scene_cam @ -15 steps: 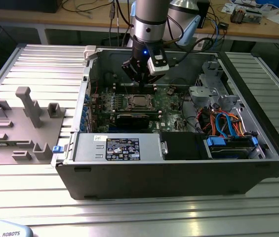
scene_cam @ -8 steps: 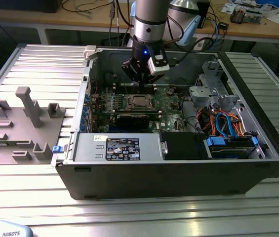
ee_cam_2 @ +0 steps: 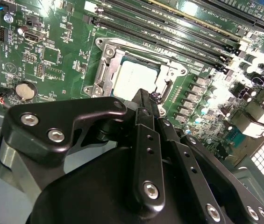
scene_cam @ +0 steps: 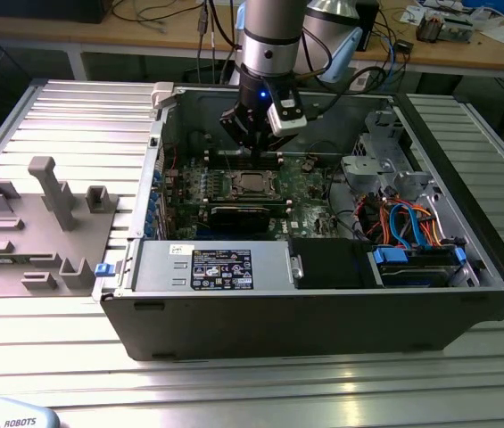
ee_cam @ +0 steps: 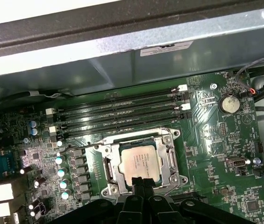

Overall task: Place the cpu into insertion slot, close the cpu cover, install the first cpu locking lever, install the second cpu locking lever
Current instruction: 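Install the first cpu locking lever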

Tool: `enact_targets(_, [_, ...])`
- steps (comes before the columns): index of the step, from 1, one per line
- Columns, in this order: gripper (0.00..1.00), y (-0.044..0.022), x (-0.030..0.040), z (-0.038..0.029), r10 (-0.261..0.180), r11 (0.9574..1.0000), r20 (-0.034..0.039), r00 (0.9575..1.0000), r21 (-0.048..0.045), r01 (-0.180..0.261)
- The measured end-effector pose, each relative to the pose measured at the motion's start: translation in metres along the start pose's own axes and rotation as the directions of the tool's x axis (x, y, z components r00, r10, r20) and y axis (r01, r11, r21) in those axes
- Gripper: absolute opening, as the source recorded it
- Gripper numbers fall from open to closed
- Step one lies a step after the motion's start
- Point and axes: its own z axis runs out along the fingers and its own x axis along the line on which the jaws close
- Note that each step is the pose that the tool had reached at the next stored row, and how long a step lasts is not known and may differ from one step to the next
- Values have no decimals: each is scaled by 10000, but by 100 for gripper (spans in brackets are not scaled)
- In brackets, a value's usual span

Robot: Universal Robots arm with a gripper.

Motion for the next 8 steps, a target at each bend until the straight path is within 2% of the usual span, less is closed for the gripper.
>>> enact_targets(8, [11, 0, 0, 0, -108, 9999, 1, 9999, 2, 108])
